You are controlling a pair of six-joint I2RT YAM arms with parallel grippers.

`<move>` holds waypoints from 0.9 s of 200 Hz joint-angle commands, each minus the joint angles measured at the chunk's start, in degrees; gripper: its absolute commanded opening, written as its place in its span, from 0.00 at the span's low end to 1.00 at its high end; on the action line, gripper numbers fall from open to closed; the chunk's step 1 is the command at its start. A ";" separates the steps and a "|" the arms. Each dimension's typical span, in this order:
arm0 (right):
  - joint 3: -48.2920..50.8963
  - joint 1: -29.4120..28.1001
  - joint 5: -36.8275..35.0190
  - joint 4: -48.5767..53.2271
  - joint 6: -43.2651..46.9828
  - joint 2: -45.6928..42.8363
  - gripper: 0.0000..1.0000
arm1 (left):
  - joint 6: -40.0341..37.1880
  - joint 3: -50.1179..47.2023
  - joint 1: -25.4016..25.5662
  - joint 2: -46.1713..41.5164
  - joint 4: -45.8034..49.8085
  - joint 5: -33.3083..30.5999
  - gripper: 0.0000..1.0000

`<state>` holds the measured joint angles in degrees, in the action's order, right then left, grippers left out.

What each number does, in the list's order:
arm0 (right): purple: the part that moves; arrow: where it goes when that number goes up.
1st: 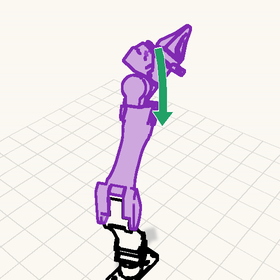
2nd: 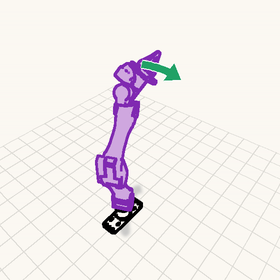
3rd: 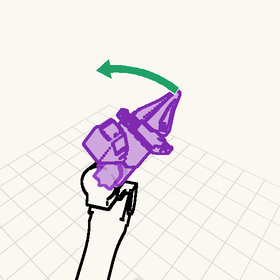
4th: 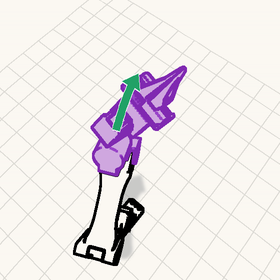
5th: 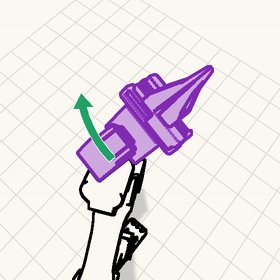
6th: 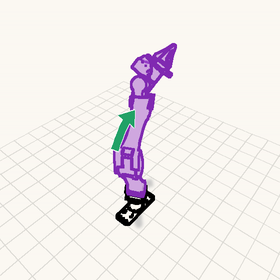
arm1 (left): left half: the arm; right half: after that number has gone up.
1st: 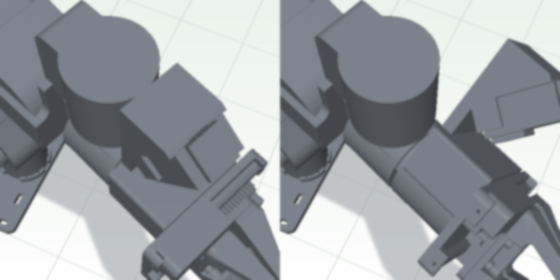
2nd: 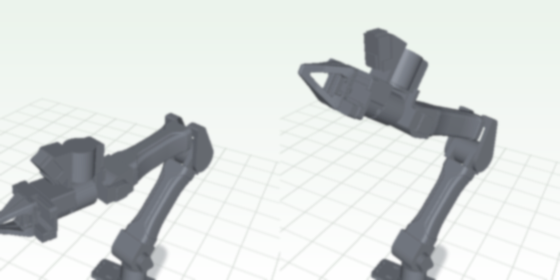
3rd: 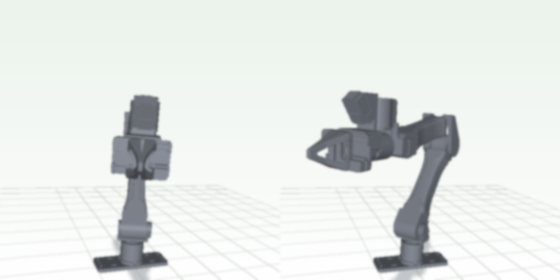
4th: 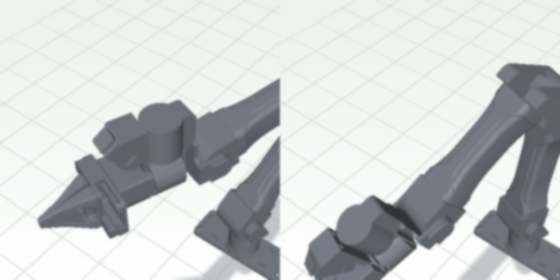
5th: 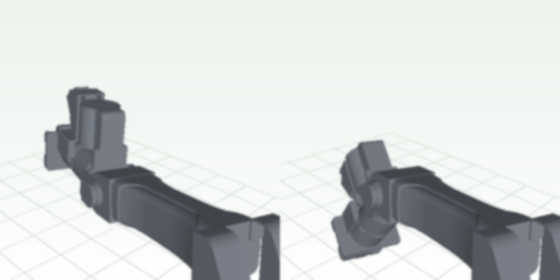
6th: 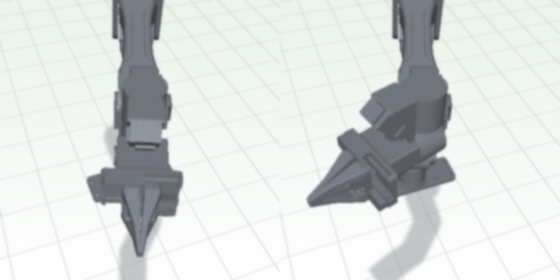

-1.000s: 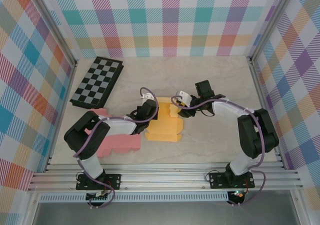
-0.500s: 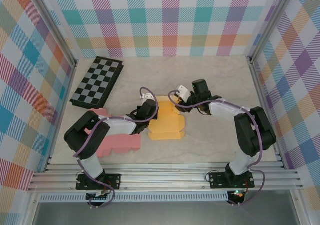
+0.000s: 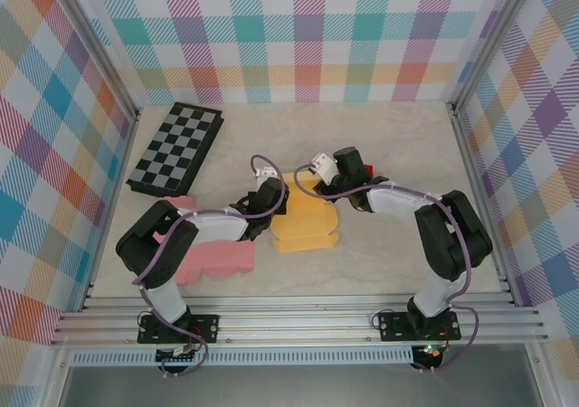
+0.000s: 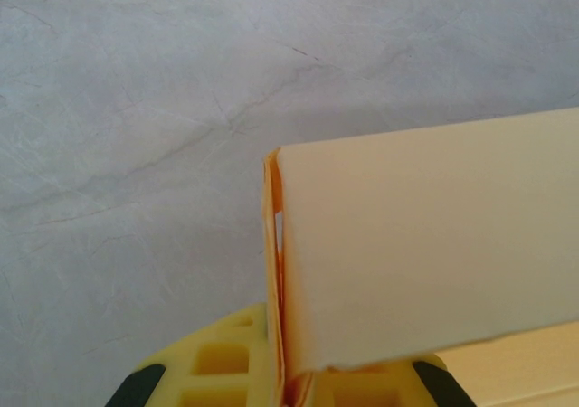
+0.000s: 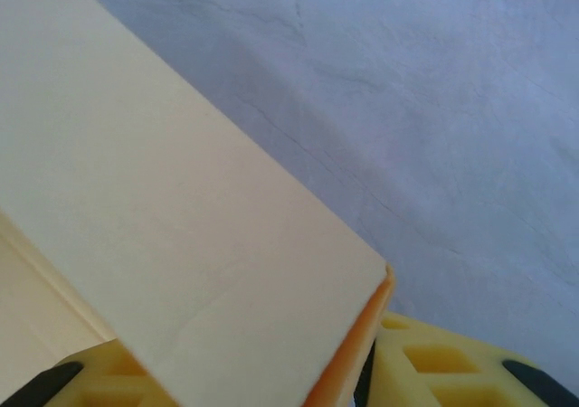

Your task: Fold the paper box

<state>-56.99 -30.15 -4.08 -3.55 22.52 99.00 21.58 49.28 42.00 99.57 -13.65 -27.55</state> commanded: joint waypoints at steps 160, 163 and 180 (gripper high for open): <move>-16.02 -7.21 -33.30 26.20 -49.11 6.15 0.27 | 16.11 7.41 0.87 -0.45 17.44 -4.03 0.00; -16.20 -7.20 -32.90 26.50 -49.69 6.24 0.27 | 16.23 7.37 0.85 -0.50 17.45 -3.92 0.00; -15.71 -7.20 -30.40 25.97 -51.81 6.07 0.28 | 16.85 7.55 0.84 -0.34 17.52 -3.74 0.00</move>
<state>-71.85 -39.16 -33.89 17.96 -22.17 106.34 35.42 56.36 43.29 99.81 0.71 -28.56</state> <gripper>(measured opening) 0.273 0.076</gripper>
